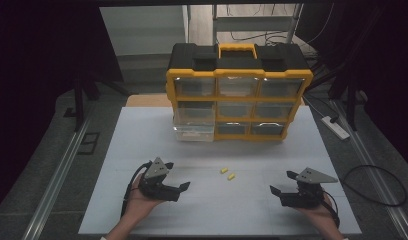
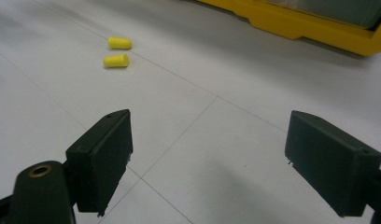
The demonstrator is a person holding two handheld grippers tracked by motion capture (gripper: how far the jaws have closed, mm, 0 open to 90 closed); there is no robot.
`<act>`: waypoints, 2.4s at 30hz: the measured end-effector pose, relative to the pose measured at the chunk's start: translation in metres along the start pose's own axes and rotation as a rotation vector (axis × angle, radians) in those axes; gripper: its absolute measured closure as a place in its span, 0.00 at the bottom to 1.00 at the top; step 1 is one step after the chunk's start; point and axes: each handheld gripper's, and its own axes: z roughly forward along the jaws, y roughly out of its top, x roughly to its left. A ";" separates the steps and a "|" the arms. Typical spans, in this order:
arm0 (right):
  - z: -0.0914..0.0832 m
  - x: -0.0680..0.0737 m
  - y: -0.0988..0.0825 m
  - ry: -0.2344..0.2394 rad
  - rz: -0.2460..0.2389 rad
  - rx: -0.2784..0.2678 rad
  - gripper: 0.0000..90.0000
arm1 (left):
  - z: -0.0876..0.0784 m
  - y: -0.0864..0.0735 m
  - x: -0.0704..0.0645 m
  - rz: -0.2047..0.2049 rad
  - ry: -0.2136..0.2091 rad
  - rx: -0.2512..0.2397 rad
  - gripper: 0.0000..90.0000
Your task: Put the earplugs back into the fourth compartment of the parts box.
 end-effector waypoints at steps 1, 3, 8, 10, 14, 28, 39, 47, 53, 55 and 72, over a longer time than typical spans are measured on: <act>0.000 0.000 0.000 0.000 0.000 0.000 0.18 | 0.000 0.000 0.000 0.000 0.000 0.000 0.13; 0.000 0.000 0.000 0.001 -0.002 0.001 0.18 | 0.006 0.005 -0.001 0.010 -0.006 0.005 0.13; 0.001 0.000 0.000 -0.001 -0.003 0.002 0.18 | 0.014 0.016 0.001 0.008 -0.012 0.002 0.13; 0.001 0.000 0.000 0.001 -0.004 0.002 0.18 | 0.018 0.020 0.001 0.009 -0.015 0.006 0.13; 0.001 0.000 0.000 0.001 -0.004 0.006 0.18 | 0.026 0.027 0.002 0.012 -0.031 0.022 0.13; 0.002 0.000 0.000 -0.003 -0.006 0.015 0.18 | 0.050 0.044 -0.004 0.044 -0.081 0.076 0.16; 0.002 0.001 0.000 0.001 -0.013 0.017 0.18 | 0.078 0.058 -0.015 0.088 -0.105 0.145 0.18; 0.002 0.001 0.000 0.000 -0.015 0.016 0.18 | 0.094 0.067 -0.018 0.116 -0.118 0.201 0.20; 0.002 0.000 0.000 0.000 -0.013 0.019 0.18 | 0.109 0.072 -0.018 0.130 -0.123 0.239 0.21; 0.002 0.001 0.000 0.001 -0.015 0.019 0.18 | 0.113 0.073 -0.018 0.138 -0.124 0.259 0.22; 0.002 0.001 -0.001 -0.001 -0.023 0.026 0.18 | 0.139 0.083 -0.016 0.162 -0.113 0.308 0.32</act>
